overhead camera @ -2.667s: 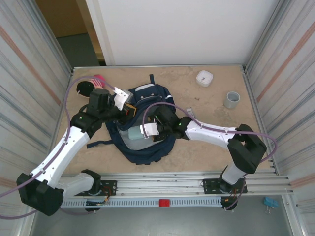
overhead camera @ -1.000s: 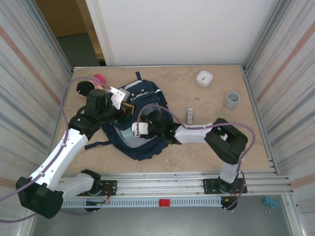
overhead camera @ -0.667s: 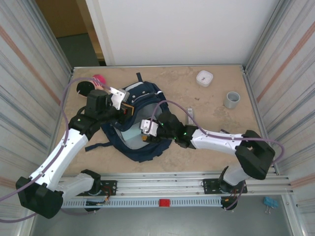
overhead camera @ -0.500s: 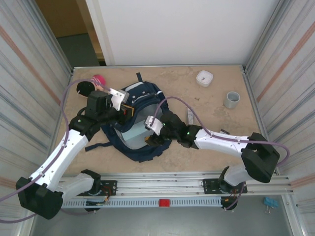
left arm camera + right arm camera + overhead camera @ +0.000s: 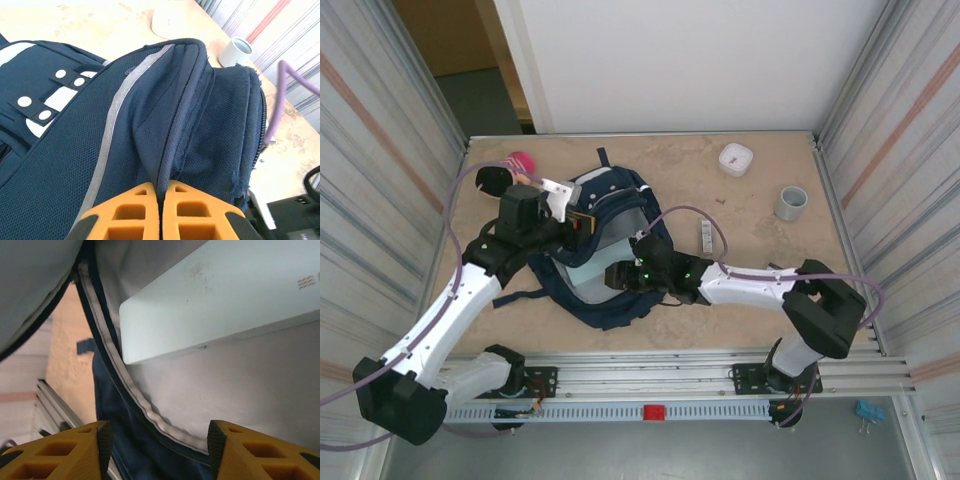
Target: Pack the student bag
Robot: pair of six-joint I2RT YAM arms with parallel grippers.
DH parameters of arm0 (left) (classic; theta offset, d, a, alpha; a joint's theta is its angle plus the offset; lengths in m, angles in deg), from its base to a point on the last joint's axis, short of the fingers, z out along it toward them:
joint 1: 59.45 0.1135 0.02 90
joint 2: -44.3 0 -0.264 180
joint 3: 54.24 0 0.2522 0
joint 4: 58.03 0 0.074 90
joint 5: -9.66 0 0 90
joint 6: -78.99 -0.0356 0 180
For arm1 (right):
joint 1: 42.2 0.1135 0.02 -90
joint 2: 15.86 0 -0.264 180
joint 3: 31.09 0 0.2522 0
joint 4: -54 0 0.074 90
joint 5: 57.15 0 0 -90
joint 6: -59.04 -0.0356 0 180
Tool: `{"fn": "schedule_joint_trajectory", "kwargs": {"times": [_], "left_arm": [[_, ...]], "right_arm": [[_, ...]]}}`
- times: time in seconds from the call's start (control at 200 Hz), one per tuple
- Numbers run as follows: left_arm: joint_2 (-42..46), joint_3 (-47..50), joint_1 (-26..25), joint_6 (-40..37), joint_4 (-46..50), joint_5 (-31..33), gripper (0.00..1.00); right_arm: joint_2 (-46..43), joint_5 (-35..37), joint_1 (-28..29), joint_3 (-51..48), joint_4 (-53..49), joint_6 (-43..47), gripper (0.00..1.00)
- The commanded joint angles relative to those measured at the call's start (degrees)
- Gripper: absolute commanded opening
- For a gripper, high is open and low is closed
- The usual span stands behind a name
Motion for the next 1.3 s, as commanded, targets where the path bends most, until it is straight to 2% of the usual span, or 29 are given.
{"fn": "schedule_joint_trajectory", "kwargs": {"times": [0.0,0.08,0.286,0.531,0.782,1.032,1.298], "left_arm": [[0.83,-0.52,-1.21,1.98,-6.48,-2.64,0.02],[1.46,-0.54,-1.71,2.28,-6.44,-2.21,0.02],[3.27,0.13,-2.07,2.46,-7.02,-1.88,0.02],[3.39,0.41,-2.08,2.63,-7.17,-2.33,0.02],[3.05,0.26,-2.56,3.25,-8.90,-2.89,0.02],[2.68,0.16,-2.77,3.26,-8.81,-3.27,0.02],[2.10,0.16,-2.80,3.38,-9.06,-3.38,0.02]], "right_arm": [[3.57,-0.42,0.24,1.01,7.49,-11.73,0.55],[6.21,-0.34,0.42,1.56,9.94,-14.67,0.59],[11.54,0.70,0.29,1.91,14.82,-18.84,0.58],[14.10,5.95,-0.24,4.65,16.40,-16.63,0.47],[18.13,8.29,-0.19,7.24,20.21,-16.07,0.46],[20.50,10.03,-1.01,10.82,24.50,-14.32,0.36],[24.64,11.06,-1.63,14.03,26.82,-14.58,0.33]]}}
